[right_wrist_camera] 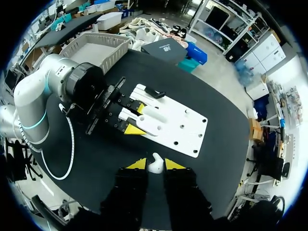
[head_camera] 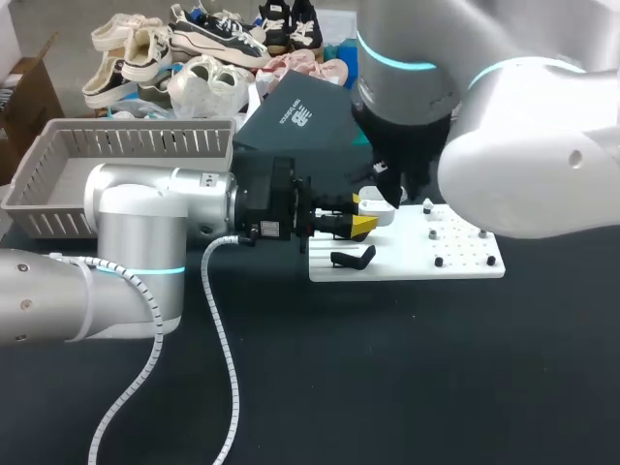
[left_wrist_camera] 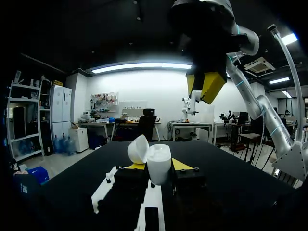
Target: Pick up each earbud case from the left stands, insert the matching earbuds, close the lid, and place the case in the box.
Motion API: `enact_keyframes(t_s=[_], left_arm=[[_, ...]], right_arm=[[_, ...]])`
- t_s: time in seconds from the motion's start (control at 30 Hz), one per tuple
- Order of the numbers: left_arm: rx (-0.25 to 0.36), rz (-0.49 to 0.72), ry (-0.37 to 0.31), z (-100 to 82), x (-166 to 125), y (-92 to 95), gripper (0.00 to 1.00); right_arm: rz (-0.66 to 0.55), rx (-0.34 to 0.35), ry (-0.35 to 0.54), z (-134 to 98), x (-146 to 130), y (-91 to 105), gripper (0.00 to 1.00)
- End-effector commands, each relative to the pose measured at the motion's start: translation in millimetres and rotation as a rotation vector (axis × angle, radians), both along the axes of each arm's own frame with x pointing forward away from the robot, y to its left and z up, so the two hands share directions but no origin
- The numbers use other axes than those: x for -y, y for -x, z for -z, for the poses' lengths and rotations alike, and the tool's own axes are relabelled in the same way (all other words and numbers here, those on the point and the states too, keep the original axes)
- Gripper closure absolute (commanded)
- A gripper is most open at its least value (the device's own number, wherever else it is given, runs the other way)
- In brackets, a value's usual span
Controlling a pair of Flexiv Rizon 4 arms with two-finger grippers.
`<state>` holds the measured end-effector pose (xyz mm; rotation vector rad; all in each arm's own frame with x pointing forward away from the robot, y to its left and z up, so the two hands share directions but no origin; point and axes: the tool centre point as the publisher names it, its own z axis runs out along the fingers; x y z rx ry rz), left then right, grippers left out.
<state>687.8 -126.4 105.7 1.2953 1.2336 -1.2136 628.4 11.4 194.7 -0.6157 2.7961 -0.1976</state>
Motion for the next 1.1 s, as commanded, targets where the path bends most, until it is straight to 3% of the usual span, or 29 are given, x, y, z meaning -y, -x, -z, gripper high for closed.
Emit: enact_keyframes(t_s=[0.03,0.5,0.6,0.67,0.83,1.1], left_arm=[[0.0,0.004,0.0,0.4,0.2,-1.7,1.0],[0.0,0.004,0.0,0.4,0.2,-1.7,1.0],[0.0,0.004,0.0,0.4,0.2,-1.7,1.0],[0.0,0.004,0.0,0.4,0.2,-1.7,1.0],[0.0,0.004,0.0,0.4,0.2,-1.7,1.0],[0.0,0.004,0.0,0.4,0.2,-1.7,1.0]], right_arm=[[0.006,-0.012,0.011,-1.9,-3.5,0.2,1.0],[0.006,-0.012,0.011,-1.9,-3.5,0.2,1.0],[0.178,-0.071,0.066,4.1,-5.1,-26.5,1.0],[0.274,-0.119,0.137,6.4,-1.4,-33.8,1.0],[0.531,-0.144,0.071,-1.8,-3.6,-39.0,1.0],[0.627,-0.138,0.03,-5.6,2.3,-27.2,1.0]])
